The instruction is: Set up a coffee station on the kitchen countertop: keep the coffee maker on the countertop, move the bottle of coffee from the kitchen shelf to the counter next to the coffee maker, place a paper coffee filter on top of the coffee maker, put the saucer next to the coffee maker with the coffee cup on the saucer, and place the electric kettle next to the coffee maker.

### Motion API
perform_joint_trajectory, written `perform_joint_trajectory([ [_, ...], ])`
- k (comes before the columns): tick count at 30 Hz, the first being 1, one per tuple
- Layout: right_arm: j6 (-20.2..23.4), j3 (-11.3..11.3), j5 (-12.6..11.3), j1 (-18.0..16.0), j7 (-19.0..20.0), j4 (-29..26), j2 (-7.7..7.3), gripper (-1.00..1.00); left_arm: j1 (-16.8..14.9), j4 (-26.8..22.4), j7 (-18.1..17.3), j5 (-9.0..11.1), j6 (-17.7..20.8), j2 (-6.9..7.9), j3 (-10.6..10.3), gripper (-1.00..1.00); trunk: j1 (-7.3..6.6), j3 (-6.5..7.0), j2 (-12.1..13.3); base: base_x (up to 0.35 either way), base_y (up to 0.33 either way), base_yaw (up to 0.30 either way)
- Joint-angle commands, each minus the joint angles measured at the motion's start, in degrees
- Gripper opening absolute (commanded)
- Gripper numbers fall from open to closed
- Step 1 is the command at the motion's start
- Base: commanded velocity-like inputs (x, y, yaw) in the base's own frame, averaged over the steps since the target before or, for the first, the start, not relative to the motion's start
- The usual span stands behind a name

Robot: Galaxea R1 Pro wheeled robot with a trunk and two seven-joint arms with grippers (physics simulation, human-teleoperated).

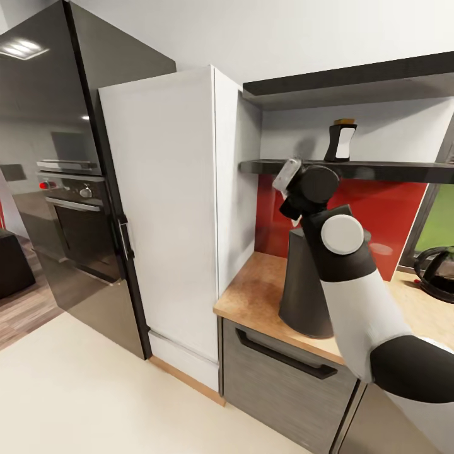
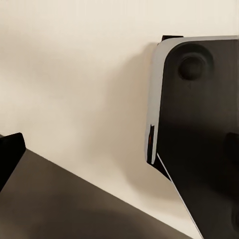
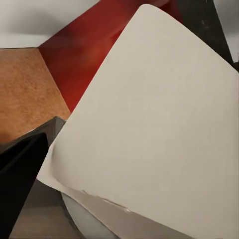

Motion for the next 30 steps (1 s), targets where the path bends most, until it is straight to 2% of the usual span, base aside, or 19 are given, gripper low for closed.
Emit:
perform_joint_trajectory([
  [1, 0.28, 0.05, 0.60, -0.73, 0.94, 0.01, -0.10, -1.00, 0.05, -0.09, -0.01, 0.24, -0.05, 0.00, -0.01, 1.00, 0.02, -0.01, -0.02, 0.000, 0.000, 0.000],
  [4, -1.37, -0.70, 0.66, -2.22, 1.23, 0.21, -0.35, -1.00, 0.05, -0.09, -0.01, 0.24, -0.05, 0.00, -0.01, 1.00, 0.02, -0.01, -0.02, 0.000, 0.000, 0.000],
  [6, -3.89, -2.62, 0.72, -2.70, 1.33, 0.36, -0.58, -1.00, 0.05, -0.09, -0.01, 0.24, -0.04, 0.00, -0.01, 1.00, 0.02, -0.01, -0.02, 0.000, 0.000, 0.000],
  [8, -6.76, -5.51, 0.84, -2.95, 1.43, 0.49, -0.71, -1.00, 0.05, -0.09, -0.01, 0.24, -0.04, -0.04, 0.00, 1.00, 0.02, -0.01, -0.02, 0.000, 0.000, 0.000],
  [10, -7.89, -6.53, 1.43, -3.03, 1.49, 0.52, -0.79, -1.00, 0.05, -0.09, -0.01, 0.24, -0.03, -0.07, -0.01, 1.00, 0.02, -0.01, -0.02, 0.000, 0.000, 0.000],
  [13, -8.51, -6.92, 4.04, -3.07, 1.56, 0.54, -0.90, -1.00, 0.05, -0.09, -0.01, 0.24, -0.03, -0.08, -0.01, 1.00, 0.02, -0.01, -0.02, 0.000, 0.000, 0.000],
  [17, -8.74, -6.95, 5.79, -3.07, 1.57, 1.41, -0.90, -1.00, 0.05, -0.08, -0.01, 0.24, -0.02, -0.08, -0.01, 1.00, 0.02, -0.01, -0.02, 0.000, 0.000, 0.000],
  [30, -8.80, -7.01, 6.35, -3.01, 1.58, 3.41, -0.89, -1.00, -0.03, -0.09, -0.01, 0.22, -0.02, -0.09, -0.01, 1.00, 0.02, -0.01, -0.02, 0.031, 0.029, 0.000],
])
